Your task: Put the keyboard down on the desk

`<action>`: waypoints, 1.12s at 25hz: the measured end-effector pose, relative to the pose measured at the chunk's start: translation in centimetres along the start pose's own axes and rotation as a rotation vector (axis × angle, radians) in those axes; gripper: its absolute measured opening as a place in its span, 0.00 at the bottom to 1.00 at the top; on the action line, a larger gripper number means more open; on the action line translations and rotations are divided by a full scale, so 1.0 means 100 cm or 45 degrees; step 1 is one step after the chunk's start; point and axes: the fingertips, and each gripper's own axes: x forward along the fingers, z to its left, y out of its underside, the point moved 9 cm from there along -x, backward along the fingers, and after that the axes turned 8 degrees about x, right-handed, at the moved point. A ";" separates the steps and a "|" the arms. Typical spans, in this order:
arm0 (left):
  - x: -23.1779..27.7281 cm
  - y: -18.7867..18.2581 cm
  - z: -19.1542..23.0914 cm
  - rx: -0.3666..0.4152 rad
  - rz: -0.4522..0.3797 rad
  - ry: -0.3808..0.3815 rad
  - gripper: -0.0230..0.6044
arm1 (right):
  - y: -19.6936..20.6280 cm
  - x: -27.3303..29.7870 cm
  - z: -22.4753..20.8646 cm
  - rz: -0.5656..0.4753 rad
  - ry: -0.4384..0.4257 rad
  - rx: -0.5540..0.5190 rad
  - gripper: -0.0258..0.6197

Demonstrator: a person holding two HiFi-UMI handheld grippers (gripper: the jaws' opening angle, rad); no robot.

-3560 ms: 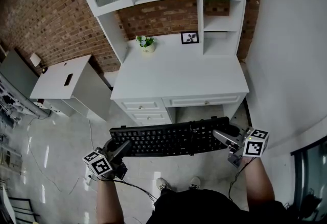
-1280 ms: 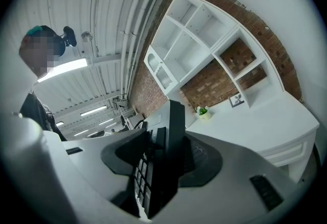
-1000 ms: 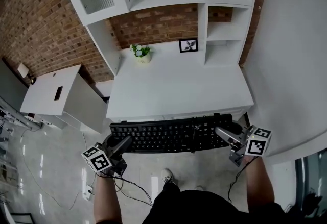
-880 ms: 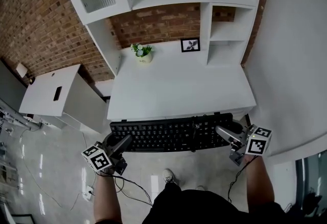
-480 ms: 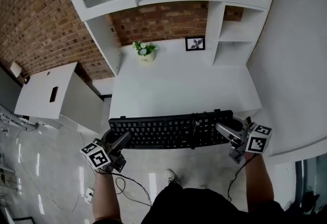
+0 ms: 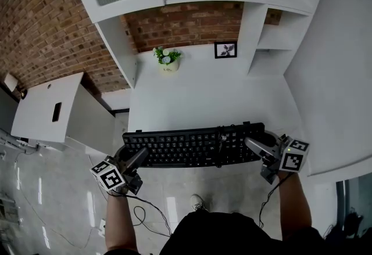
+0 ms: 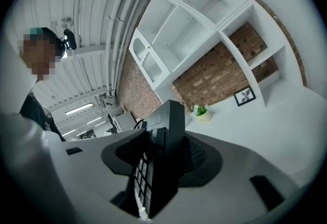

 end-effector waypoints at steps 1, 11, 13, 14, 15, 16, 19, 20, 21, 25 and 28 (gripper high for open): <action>0.000 -0.001 0.005 -0.001 -0.001 0.004 0.54 | 0.000 0.005 0.001 -0.002 0.003 -0.003 0.35; -0.008 -0.027 0.038 0.033 -0.011 0.010 0.54 | -0.005 0.044 0.008 -0.028 -0.009 -0.019 0.35; -0.008 -0.031 0.041 0.042 -0.010 0.008 0.54 | -0.006 0.048 0.008 -0.033 -0.016 -0.020 0.35; -0.008 -0.033 0.042 0.047 -0.009 0.006 0.54 | -0.006 0.049 0.007 -0.036 -0.019 -0.018 0.35; -0.007 -0.034 0.043 0.051 -0.008 0.004 0.54 | -0.007 0.050 0.006 -0.039 -0.020 -0.017 0.35; -0.006 -0.035 0.043 0.054 -0.008 0.002 0.54 | -0.008 0.051 0.005 -0.041 -0.021 -0.016 0.35; 0.000 -0.039 0.043 0.057 -0.005 -0.004 0.54 | -0.014 0.052 -0.001 -0.044 -0.025 -0.013 0.35; 0.003 -0.041 0.043 0.057 -0.004 -0.006 0.54 | -0.017 0.053 -0.002 -0.044 -0.027 -0.012 0.35; 0.005 -0.044 0.043 0.057 -0.002 -0.007 0.54 | -0.019 0.054 -0.003 -0.044 -0.029 -0.010 0.35; 0.016 -0.045 0.048 0.058 0.002 -0.013 0.54 | -0.026 0.059 -0.015 -0.041 -0.036 -0.005 0.35; 0.027 -0.044 0.056 0.060 0.002 -0.024 0.54 | -0.030 0.066 -0.030 -0.040 -0.045 -0.003 0.35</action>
